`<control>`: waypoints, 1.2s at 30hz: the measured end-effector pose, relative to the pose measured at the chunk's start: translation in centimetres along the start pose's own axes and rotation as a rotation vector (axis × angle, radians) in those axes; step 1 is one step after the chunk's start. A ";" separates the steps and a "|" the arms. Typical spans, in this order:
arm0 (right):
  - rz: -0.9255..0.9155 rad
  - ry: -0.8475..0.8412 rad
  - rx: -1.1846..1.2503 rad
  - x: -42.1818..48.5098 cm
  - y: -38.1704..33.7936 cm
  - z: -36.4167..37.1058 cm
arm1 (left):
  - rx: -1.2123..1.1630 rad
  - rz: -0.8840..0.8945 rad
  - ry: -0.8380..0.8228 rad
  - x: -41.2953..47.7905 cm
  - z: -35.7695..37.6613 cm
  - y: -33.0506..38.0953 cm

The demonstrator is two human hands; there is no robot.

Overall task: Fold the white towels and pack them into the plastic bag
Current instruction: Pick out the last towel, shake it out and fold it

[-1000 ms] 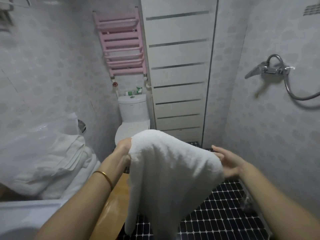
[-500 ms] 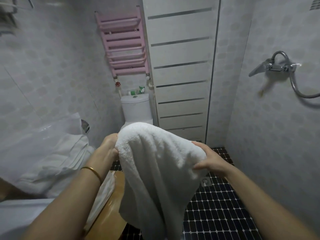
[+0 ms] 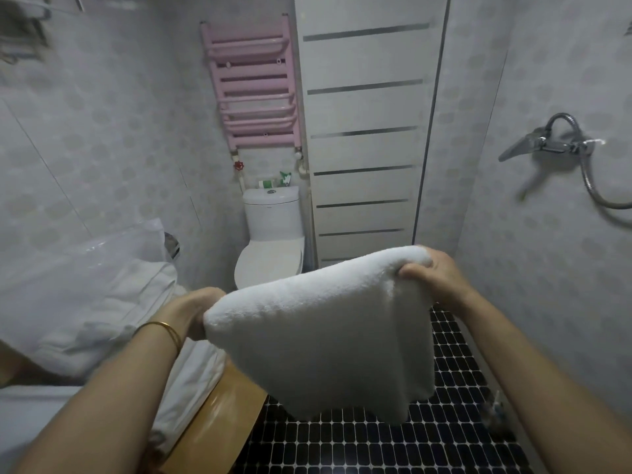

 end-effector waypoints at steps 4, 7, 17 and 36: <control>0.109 -0.069 0.250 0.0 -0.2 1.0 | -0.458 0.098 -0.125 1.9 1.5 -0.7; 0.225 -0.078 0.354 0.2 0.6 0.8 | -0.708 0.400 -0.236 2.4 2.1 -0.3; 0.504 -0.204 0.595 0.6 4.2 0.6 | 0.002 0.718 -0.152 1.4 3.8 0.4; 0.819 -0.727 0.358 -0.4 5.0 14.0 | -0.674 0.297 0.512 -6.0 -6.6 -7.1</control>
Point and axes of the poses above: each hand's wrist, its own x-axis towards the middle knuckle, its own z-axis out of the palm, y = z × x, the point moved 4 cm from there along x, towards the middle knuckle, and after that the axes turned 15 degrees about z, right-handed, at the moved point
